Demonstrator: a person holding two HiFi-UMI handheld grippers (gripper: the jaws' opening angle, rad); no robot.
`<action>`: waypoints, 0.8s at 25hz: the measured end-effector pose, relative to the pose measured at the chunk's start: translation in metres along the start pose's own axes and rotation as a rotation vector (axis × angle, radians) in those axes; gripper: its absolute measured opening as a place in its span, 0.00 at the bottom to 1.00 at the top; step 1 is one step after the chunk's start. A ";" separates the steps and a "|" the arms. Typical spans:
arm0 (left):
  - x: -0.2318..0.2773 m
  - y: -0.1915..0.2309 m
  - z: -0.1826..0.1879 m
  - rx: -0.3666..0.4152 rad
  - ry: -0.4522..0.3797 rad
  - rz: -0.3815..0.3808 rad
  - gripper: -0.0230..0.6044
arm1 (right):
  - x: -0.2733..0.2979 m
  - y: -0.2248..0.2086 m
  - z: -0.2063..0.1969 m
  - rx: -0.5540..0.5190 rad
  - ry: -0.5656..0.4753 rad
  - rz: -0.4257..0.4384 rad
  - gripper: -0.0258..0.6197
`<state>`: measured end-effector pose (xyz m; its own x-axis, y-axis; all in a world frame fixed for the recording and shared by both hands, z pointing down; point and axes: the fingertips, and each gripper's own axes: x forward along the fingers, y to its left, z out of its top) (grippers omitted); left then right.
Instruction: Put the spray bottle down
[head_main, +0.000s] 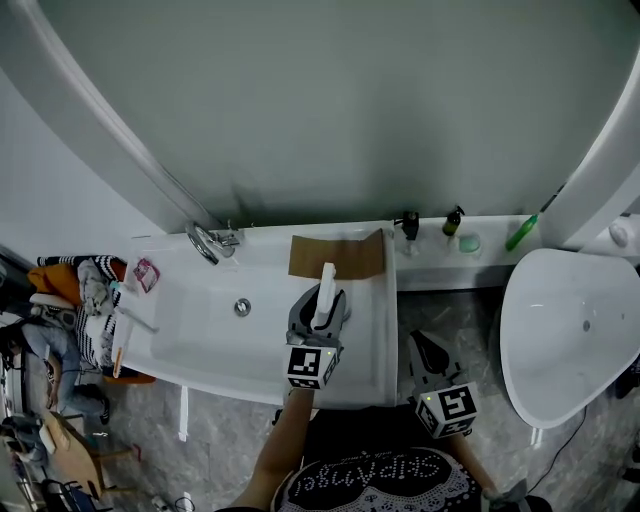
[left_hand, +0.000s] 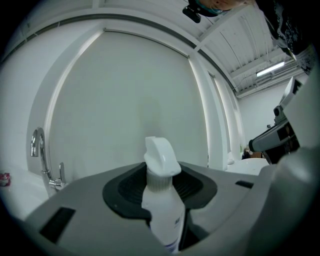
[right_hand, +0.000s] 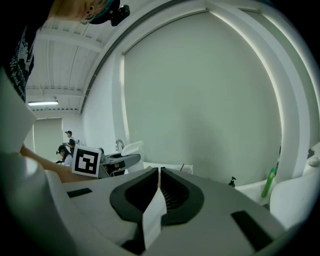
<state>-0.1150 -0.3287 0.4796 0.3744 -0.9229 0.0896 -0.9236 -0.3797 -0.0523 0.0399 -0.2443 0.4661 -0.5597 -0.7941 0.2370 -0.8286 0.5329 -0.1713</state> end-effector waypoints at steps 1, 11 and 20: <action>0.001 0.000 0.000 -0.001 -0.001 0.000 0.28 | 0.000 -0.002 0.000 0.002 -0.002 -0.003 0.08; -0.002 0.002 -0.008 -0.096 0.050 -0.015 0.41 | -0.006 -0.007 0.003 0.020 -0.020 -0.022 0.08; -0.037 -0.007 0.037 -0.074 -0.029 -0.029 0.43 | -0.002 -0.007 0.002 0.022 -0.013 -0.015 0.08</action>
<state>-0.1192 -0.2938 0.4394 0.4021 -0.9135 0.0614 -0.9156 -0.4014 0.0239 0.0469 -0.2475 0.4650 -0.5469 -0.8057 0.2275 -0.8365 0.5143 -0.1893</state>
